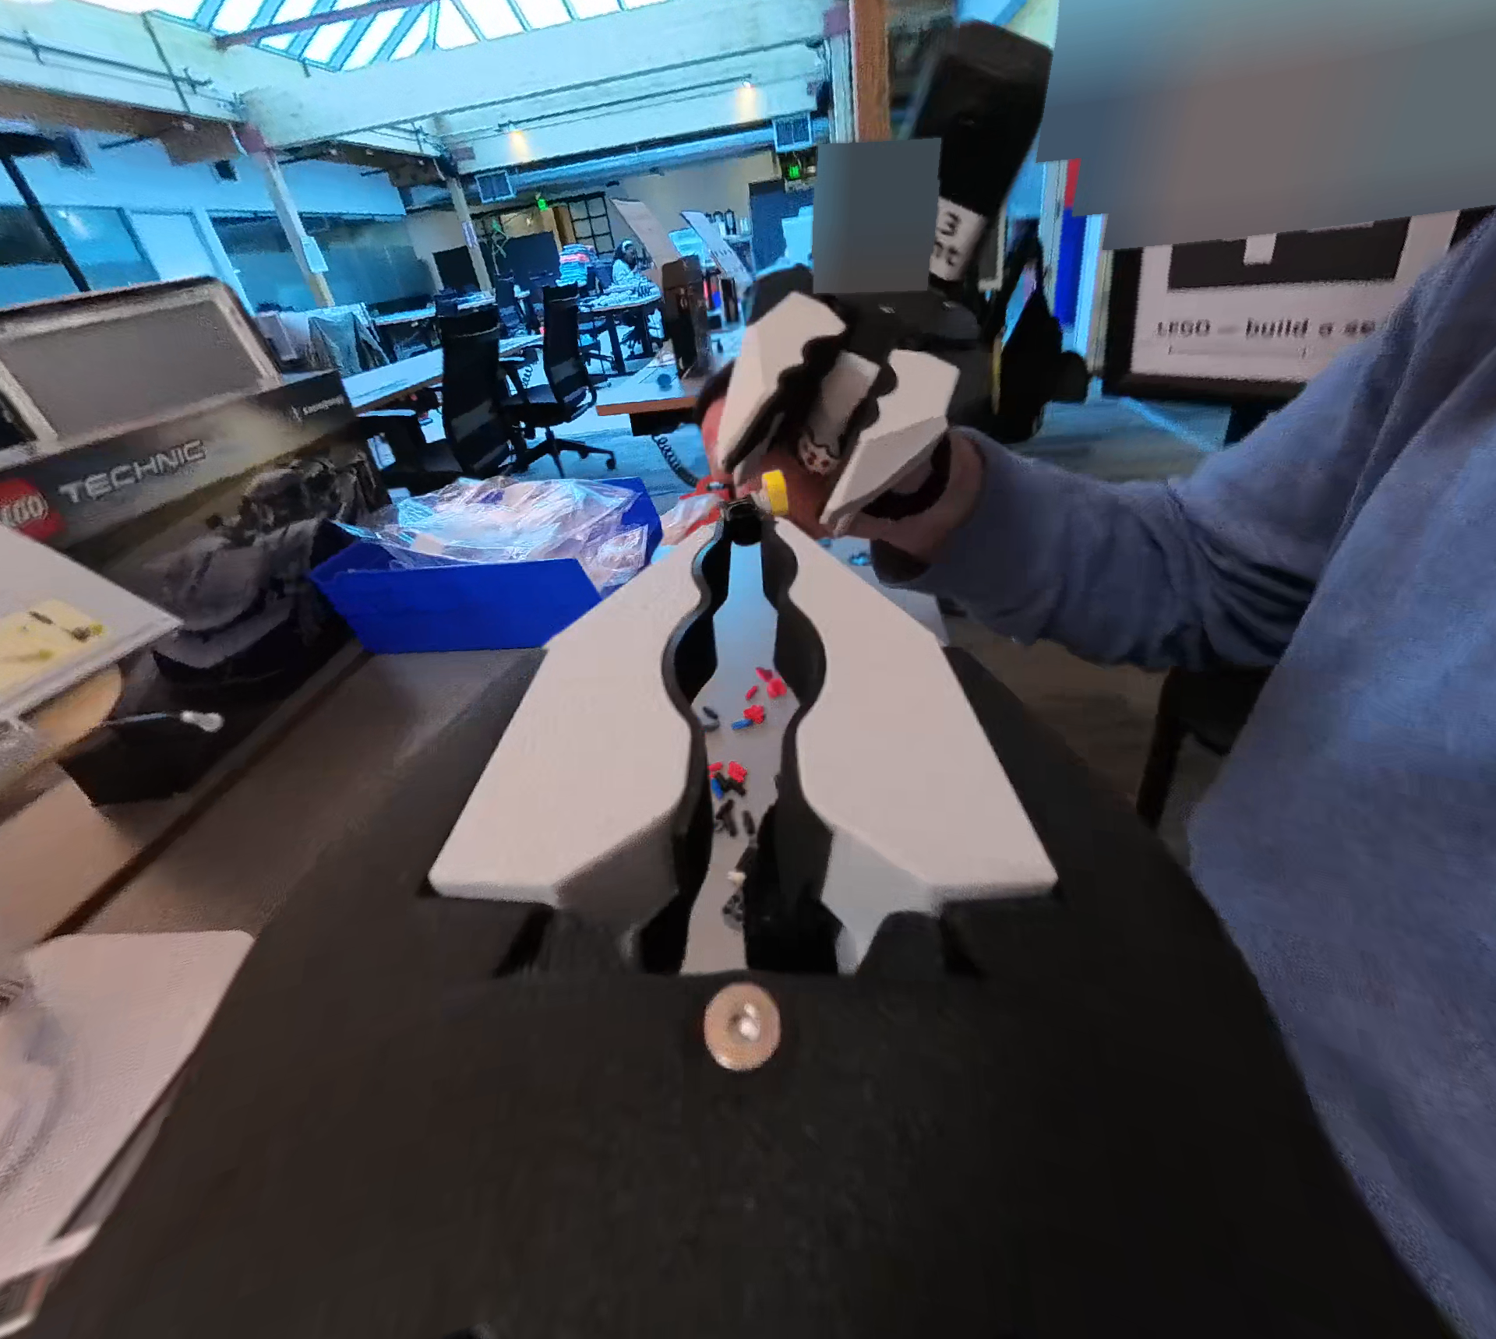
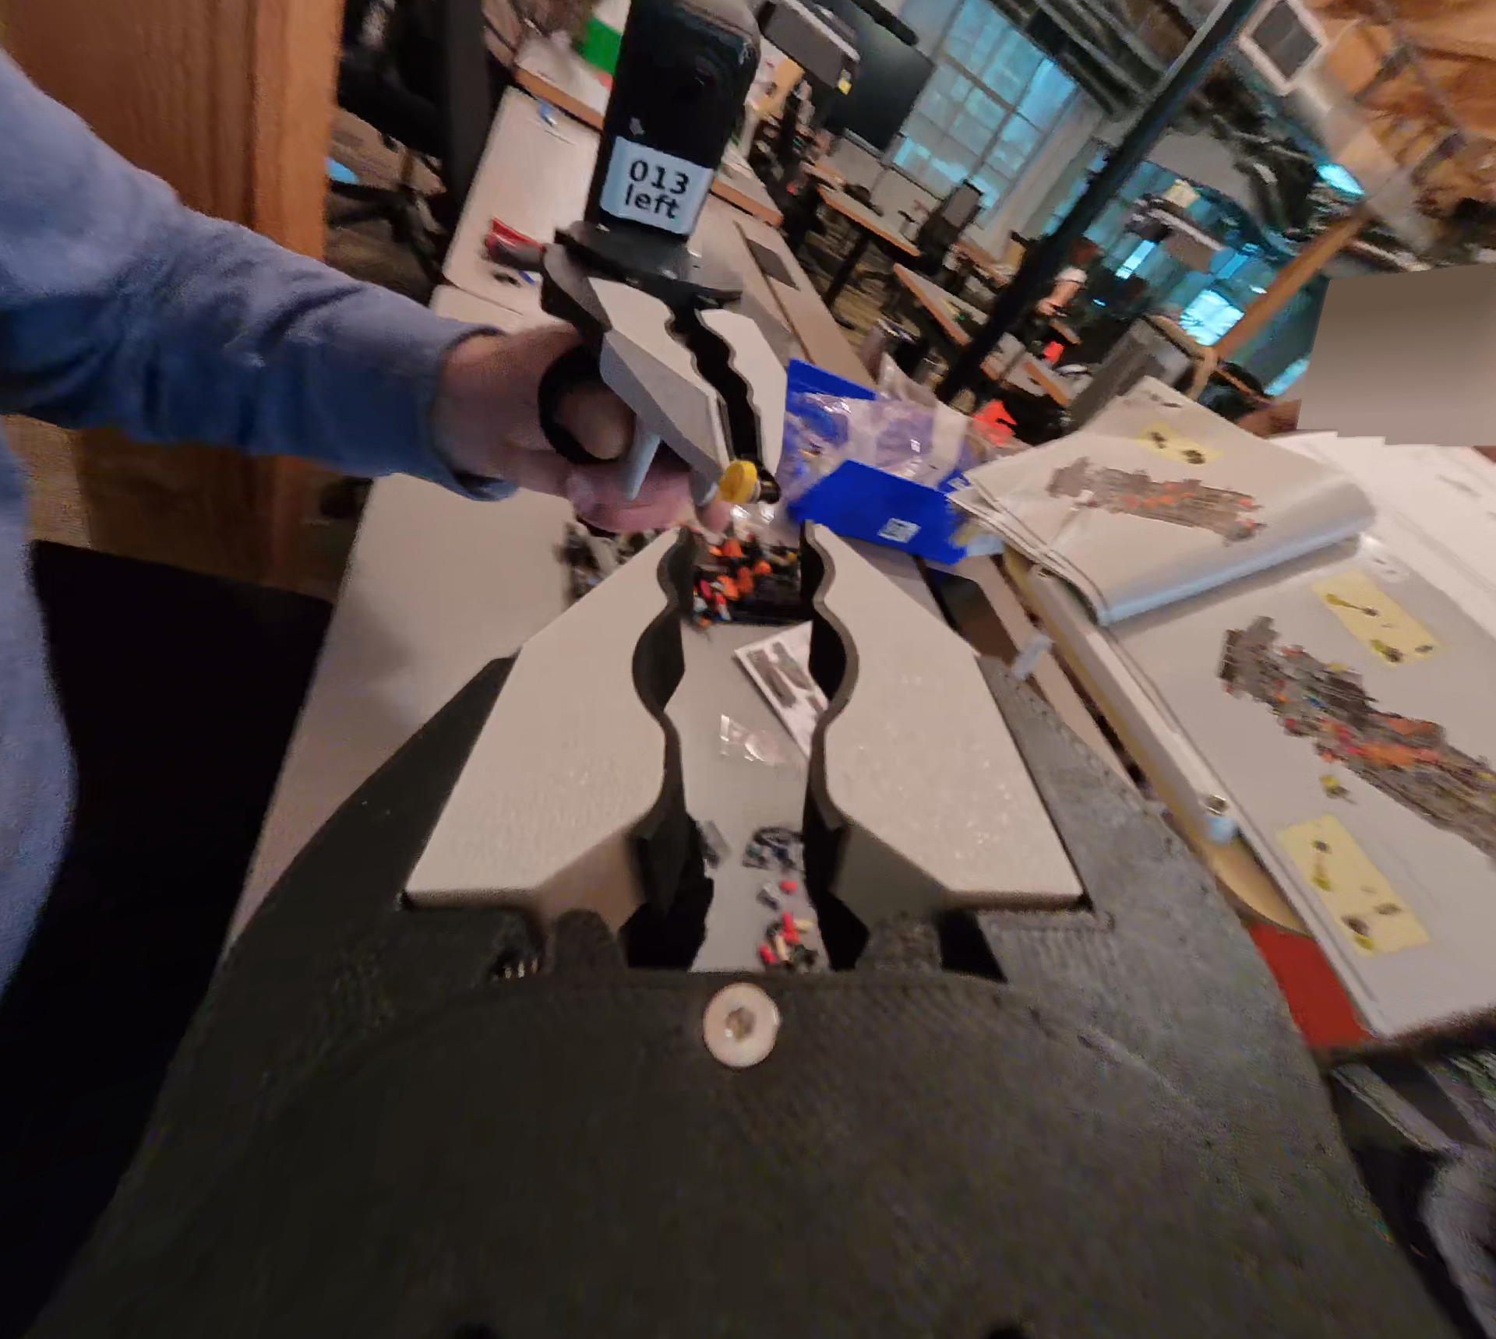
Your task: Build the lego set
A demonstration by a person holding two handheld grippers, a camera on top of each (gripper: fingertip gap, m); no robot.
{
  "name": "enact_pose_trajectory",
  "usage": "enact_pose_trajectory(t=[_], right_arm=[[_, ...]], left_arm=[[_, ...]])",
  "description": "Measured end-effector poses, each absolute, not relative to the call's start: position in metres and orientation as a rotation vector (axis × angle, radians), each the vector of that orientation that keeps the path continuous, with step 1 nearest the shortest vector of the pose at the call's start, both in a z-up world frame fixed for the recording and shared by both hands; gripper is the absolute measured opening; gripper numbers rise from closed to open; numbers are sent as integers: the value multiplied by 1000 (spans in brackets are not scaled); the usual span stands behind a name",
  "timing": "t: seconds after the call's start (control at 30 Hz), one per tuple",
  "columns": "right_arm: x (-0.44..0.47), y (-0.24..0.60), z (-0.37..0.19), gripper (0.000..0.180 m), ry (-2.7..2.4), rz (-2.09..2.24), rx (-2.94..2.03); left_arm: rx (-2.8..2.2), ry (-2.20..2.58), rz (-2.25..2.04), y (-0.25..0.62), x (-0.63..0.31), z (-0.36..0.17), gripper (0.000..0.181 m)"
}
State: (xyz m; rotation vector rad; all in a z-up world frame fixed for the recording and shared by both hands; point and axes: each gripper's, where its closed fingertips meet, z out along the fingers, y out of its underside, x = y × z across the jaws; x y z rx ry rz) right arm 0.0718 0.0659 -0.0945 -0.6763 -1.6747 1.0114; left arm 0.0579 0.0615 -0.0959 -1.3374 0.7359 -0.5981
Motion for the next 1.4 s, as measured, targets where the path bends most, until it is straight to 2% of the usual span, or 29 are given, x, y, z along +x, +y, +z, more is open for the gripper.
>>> enact_pose_trajectory(t=[0.53,0.97,1.2,1.4], right_arm=[[41,78,-95,23,-1546,603,-685],[44,83,-94,17,-1544,617,-714],[50,84,-92,20,-1565,746,-736],[49,82,-97,18,-1605,629,-673]], left_arm=[[-1438,524,-645,83,29,-100,6],[-1381,668,-119,86,34,-98,5],[-1394,696,-261,83,41,-100,5],[-1416,674,-325,85,43,-102,6]])
